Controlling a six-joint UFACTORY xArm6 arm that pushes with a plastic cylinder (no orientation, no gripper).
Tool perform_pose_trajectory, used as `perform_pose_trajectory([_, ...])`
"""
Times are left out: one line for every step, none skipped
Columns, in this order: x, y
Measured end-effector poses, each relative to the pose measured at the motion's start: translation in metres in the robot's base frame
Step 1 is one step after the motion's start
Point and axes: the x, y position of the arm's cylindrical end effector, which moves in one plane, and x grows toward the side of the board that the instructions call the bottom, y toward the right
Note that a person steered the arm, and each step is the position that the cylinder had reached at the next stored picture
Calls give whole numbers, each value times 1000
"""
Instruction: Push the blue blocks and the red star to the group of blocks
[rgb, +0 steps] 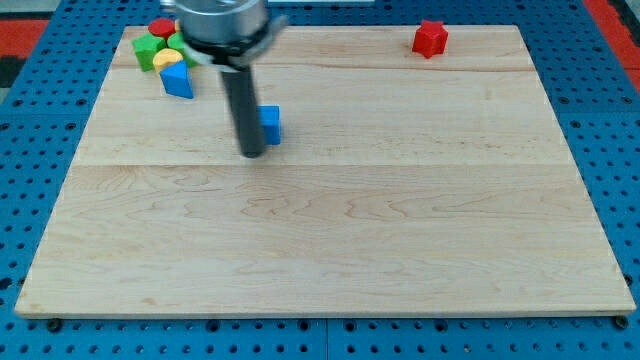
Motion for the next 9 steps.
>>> perform_pose_trajectory([-17, 37])
perform_pose_trajectory([-39, -43])
perform_pose_trajectory([-64, -110])
perform_pose_trajectory([-79, -141])
perform_pose_trajectory([-81, -127])
perform_pose_trajectory([-85, -31])
perform_pose_trajectory([-92, 61])
perform_pose_trajectory([-120, 154])
perform_pose_trajectory([-148, 260])
